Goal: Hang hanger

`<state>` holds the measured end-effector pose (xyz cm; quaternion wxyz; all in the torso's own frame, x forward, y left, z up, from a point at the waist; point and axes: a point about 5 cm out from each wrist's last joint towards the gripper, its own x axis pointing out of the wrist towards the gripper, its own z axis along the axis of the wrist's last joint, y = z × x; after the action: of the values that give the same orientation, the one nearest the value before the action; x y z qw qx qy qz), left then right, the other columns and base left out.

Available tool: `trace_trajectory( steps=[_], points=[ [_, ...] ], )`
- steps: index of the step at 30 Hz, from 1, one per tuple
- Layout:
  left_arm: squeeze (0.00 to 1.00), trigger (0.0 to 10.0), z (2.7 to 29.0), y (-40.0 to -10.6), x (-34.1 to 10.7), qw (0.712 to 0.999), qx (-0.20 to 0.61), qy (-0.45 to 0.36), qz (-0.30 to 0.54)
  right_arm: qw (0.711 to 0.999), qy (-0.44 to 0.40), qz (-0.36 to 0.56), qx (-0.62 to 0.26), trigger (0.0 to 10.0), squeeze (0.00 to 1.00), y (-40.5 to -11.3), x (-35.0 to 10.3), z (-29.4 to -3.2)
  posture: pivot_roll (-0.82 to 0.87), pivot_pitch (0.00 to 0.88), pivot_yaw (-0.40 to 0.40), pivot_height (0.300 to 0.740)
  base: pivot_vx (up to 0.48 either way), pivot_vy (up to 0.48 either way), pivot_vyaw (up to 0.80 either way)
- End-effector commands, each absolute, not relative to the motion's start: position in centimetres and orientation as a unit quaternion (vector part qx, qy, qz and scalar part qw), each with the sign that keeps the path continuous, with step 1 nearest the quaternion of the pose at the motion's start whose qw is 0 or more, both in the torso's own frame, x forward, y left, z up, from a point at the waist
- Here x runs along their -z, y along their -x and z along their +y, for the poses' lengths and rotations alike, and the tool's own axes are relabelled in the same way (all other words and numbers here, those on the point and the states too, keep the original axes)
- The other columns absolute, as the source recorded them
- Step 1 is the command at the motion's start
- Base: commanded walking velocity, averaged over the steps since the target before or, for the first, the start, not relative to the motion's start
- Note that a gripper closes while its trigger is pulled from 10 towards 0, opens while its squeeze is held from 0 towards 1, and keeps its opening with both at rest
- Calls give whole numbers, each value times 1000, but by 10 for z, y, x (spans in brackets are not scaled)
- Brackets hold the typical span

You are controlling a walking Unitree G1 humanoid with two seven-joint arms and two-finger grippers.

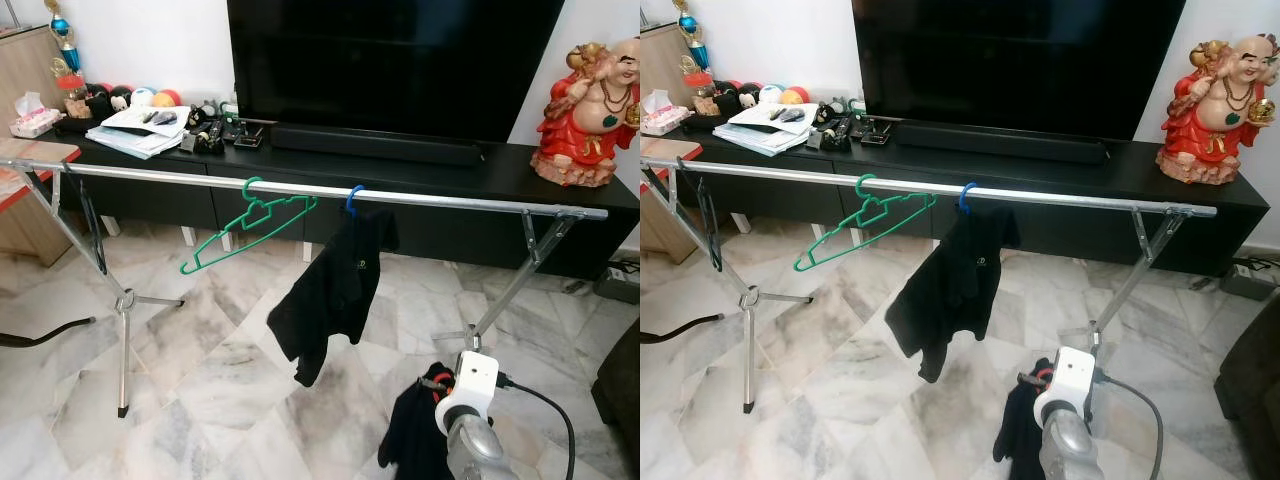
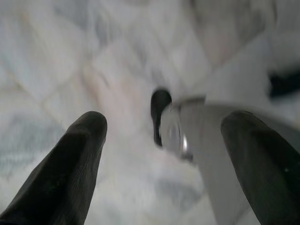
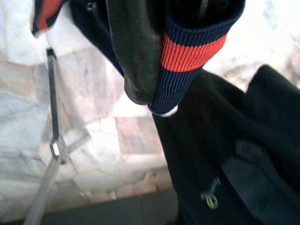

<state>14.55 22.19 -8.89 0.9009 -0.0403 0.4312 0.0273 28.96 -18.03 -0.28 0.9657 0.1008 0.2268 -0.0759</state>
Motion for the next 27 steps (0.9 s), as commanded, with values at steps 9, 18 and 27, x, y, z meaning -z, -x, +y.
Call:
trace_trajectory(
  steps=[9, 18, 27],
  points=[
    [0, 10000, 230, -218, 34, 977, -10, 20, 211, 955, -87, 271, 87, 10000, 0, -268, 24, -187, 87, 26, -2, 740, 0, 0, 0],
    [0, 10000, 202, -238, -26, 998, 33, -8, 44, 943, -95, 283, 146, 10000, 0, -252, 35, -203, 85, 27, 2, 740, 0, 0, 0],
    [0, 10000, 182, -239, -67, 995, 87, -51, -11, 932, -121, 286, 186, 10000, 0, -241, 41, -214, 94, 26, 7, 740, 0, 0, 0]
  ],
)
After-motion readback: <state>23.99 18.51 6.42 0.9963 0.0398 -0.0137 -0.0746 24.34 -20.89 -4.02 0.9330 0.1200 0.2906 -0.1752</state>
